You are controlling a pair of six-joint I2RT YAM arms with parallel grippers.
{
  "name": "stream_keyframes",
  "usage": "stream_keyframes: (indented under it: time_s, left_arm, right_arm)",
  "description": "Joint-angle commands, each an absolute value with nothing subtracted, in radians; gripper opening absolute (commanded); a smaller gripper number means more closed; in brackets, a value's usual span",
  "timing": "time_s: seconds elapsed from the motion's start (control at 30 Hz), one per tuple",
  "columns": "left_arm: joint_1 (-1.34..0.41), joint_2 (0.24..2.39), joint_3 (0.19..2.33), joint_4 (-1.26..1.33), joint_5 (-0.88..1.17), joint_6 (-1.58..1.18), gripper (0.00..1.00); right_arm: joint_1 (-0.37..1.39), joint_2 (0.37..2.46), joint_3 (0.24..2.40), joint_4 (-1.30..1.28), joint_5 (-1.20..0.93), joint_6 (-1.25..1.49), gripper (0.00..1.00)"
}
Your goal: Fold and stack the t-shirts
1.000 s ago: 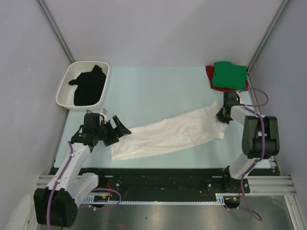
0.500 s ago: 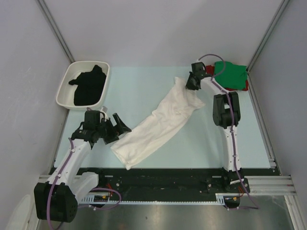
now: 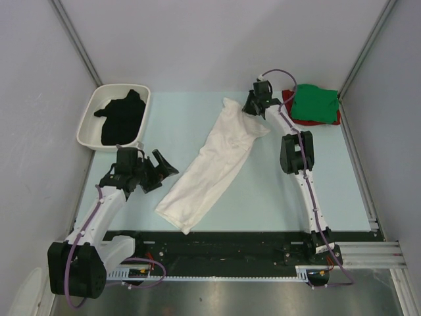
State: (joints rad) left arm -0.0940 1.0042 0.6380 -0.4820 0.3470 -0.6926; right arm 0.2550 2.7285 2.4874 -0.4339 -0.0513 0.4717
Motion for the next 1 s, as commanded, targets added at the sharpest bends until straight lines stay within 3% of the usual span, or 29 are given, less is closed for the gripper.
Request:
stream_keyframes:
  time_s: [0.0,0.03,0.3,0.4,0.6,0.8,0.97]
  left_arm:
    - [-0.101,1.011,0.689,-0.416,0.308,-0.742,1.00]
    - [-0.101,1.015,0.693,-0.419,0.308,-0.736,1.00]
    - [-0.107,1.003,0.675,-0.431,0.321,-0.726,1.00]
    - [-0.123,0.976,0.651,-0.440,0.302,-0.715,1.00]
    - [-0.133,0.963,0.614,-0.451,0.264,-0.727,1.00]
    - [-0.123,0.965,0.661,-0.445,0.278,-0.744,1.00]
    - [-0.120,0.986,0.703,-0.460,0.296,-0.733,1.00]
  right_arm:
    - [0.236,2.706,2.453,-0.229,-0.058,0.541,0.81]
    - [0.230,2.666,2.438,-0.203,-0.066,0.552,0.99]
    - [0.161,2.346,2.261,-0.179,-0.037,0.496,1.00]
    - [0.170,2.137,2.068,-0.215,-0.003,0.451,0.99]
    - [0.228,1.656,1.421,-0.084,-0.138,0.595,1.00]
    - [0.457,1.408,1.105,-0.201,-0.216,0.696,1.00]
    - [0.711,1.272,0.939,-0.236,-0.063,0.840,1.00]
